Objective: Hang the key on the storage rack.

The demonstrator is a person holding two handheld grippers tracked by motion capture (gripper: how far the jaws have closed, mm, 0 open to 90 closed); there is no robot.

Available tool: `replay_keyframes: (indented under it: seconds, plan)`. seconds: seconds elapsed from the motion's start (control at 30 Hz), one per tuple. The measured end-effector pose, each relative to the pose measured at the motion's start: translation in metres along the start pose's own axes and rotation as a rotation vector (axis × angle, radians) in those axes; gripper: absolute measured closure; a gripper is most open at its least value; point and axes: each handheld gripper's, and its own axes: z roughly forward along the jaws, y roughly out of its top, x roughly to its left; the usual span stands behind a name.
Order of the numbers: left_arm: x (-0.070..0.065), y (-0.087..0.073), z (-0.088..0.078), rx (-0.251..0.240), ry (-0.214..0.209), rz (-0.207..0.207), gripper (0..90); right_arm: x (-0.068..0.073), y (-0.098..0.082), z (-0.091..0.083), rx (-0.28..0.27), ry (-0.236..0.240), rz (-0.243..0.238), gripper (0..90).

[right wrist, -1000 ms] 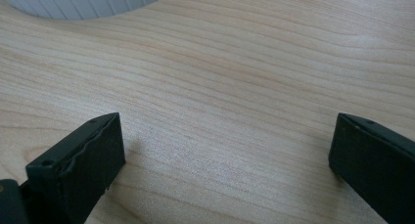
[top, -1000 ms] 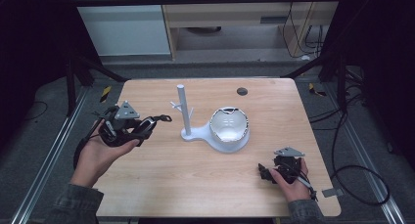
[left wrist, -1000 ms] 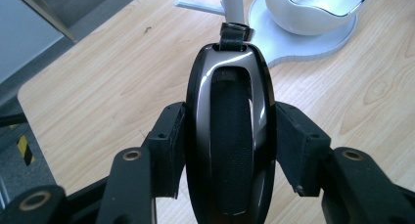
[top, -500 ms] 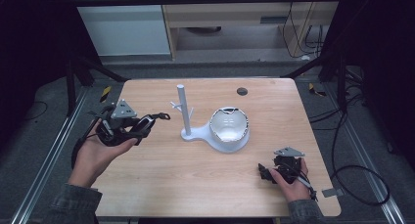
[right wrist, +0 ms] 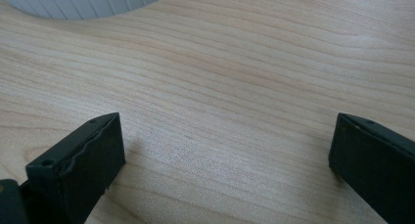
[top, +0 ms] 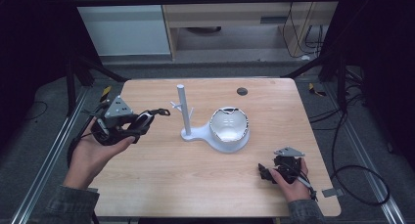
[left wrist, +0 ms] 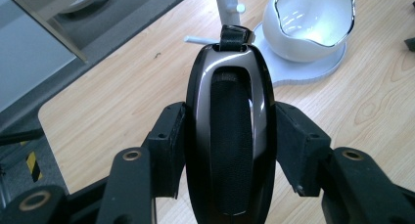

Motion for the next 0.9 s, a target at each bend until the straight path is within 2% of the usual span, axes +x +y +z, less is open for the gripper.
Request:
replay_keyframes:
  seconds: [0.57, 0.9]
  plan:
    - [-0.001, 0.016, -0.007, -0.02, 0.007, 0.014, 48.6, 0.0, 0.0, 0.0, 0.0, 0.0, 0.0, 0.5]
    - [-0.004, 0.025, -0.001, -0.017, 0.01, 0.025, 48.6, 0.0, 0.0, 0.0, 0.0, 0.0, 0.0, 0.5]
